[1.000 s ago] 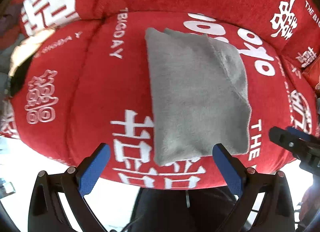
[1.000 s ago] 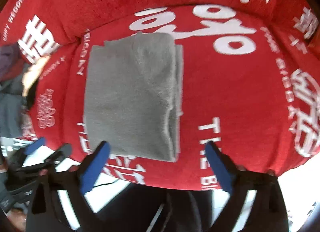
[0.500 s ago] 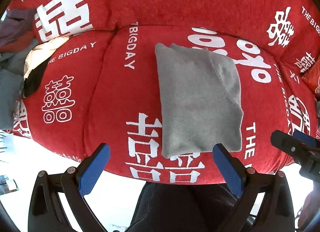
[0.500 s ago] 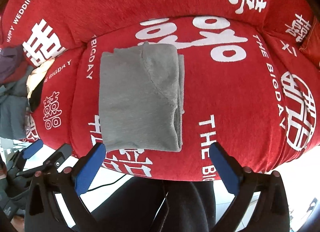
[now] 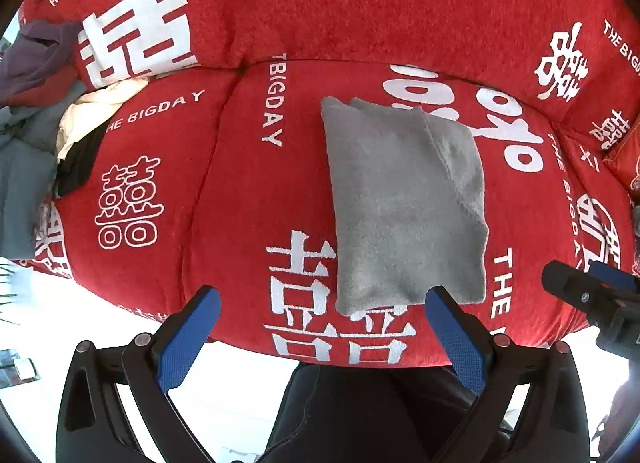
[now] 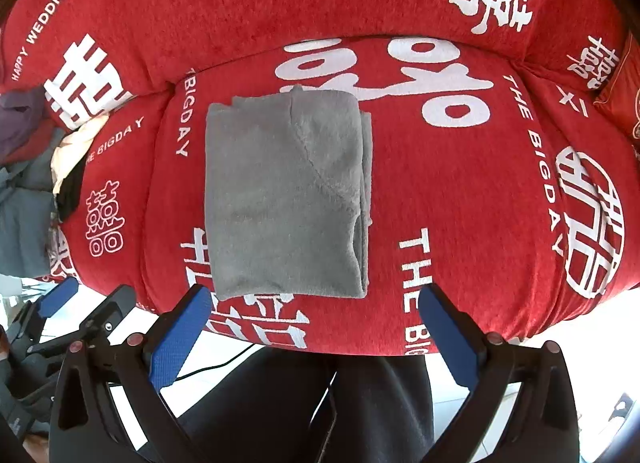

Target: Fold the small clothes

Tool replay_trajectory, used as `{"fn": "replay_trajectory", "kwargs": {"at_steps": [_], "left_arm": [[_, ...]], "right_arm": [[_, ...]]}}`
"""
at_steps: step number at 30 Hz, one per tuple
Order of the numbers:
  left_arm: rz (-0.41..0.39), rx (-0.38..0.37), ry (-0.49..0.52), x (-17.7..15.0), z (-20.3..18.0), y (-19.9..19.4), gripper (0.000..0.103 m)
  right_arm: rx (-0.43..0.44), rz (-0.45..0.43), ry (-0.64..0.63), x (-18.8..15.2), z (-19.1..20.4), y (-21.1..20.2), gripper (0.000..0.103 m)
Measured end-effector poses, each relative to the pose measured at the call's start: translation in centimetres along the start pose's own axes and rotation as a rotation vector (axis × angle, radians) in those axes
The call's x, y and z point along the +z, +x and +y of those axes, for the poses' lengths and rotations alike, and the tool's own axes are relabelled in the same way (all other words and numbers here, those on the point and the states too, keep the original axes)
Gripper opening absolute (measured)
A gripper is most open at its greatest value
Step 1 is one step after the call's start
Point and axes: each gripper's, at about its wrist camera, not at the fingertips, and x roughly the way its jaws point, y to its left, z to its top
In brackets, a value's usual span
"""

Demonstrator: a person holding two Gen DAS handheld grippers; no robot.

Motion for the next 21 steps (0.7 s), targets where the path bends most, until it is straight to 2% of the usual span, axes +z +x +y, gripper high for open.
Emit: {"fn": "replay_trajectory", "kwargs": {"at_steps": [21], "left_arm": [[-0.011, -0.006, 0.0, 0.6, 0.7, -0.7, 0.102]], "right_arm": [[-0.027, -0.001, -0.012, 0.5, 1.2, -0.4, 0.103]]}}
